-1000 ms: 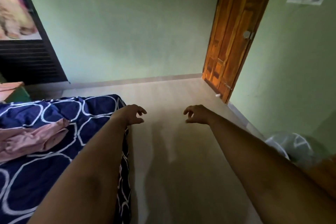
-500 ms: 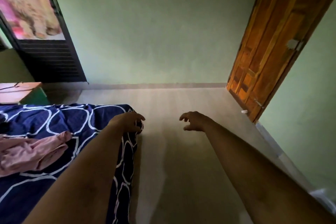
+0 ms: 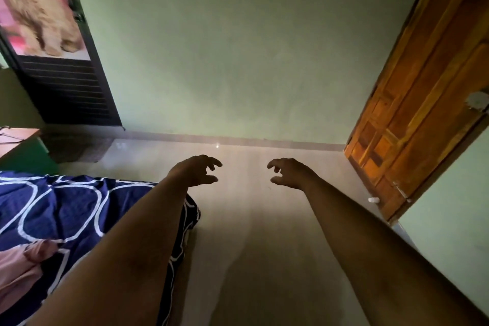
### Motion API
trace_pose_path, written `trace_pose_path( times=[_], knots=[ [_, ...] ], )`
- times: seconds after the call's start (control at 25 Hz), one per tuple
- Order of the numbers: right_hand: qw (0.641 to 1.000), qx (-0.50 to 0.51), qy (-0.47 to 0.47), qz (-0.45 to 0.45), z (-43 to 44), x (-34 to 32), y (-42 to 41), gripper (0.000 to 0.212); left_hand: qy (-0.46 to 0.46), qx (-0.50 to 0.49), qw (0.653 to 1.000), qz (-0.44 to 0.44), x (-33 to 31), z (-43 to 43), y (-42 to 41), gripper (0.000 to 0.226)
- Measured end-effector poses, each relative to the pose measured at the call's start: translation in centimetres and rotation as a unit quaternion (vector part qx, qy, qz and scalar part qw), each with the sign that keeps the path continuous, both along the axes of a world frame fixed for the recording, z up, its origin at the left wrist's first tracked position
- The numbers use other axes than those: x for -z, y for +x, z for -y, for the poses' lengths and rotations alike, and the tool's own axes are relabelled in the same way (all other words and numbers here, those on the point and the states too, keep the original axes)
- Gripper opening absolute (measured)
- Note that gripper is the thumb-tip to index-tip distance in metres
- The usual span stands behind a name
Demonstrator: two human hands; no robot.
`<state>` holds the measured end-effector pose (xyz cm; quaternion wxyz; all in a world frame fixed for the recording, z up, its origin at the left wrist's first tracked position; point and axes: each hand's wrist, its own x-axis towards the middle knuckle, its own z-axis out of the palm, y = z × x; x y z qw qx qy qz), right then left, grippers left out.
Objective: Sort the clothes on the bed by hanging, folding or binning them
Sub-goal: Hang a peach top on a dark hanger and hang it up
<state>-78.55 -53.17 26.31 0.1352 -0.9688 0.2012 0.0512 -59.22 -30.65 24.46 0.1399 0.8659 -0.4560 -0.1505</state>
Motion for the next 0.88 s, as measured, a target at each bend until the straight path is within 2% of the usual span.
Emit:
trace_pose_path(
  times=[0.16, 0.24, 0.44, 0.56, 0.72, 0.88],
  knots=[
    [0.998, -0.037, -0.054, -0.009, 4.7, 0.7, 8.3, 0.038, 0.004, -0.016, 0.998, 0.055, 1.8, 4.2, 6.5, 0.048],
    [0.996, -0.046, -0.068, -0.019, 7.8, 0.5, 13.7, 0.038, 0.001, -0.015, 0.999, 0.048, 2.5, 7.0, 11.4, 0.049],
    [0.996, -0.04, -0.002, -0.074, 14.6, 0.1, 26.8, 0.051, 0.009, -0.023, 1.0, 0.008, 2.0, 13.6, 23.7, 0.046],
    [0.998, -0.022, 0.045, -0.038, 17.9, 1.2, 33.4, 0.052, 0.006, -0.032, 0.999, -0.009, 1.8, 17.0, 30.2, 0.046],
    [0.993, 0.02, 0.1, 0.053, 23.0, 3.1, 39.4, 0.035, 0.025, -0.054, 0.998, -0.012, 3.4, 19.8, 37.0, 0.043],
    [0.991, 0.012, 0.114, 0.068, 28.5, 4.3, 47.1, 0.032, 0.014, -0.091, 0.996, -0.02, 4.8, 22.7, 44.1, 0.042]
  ],
)
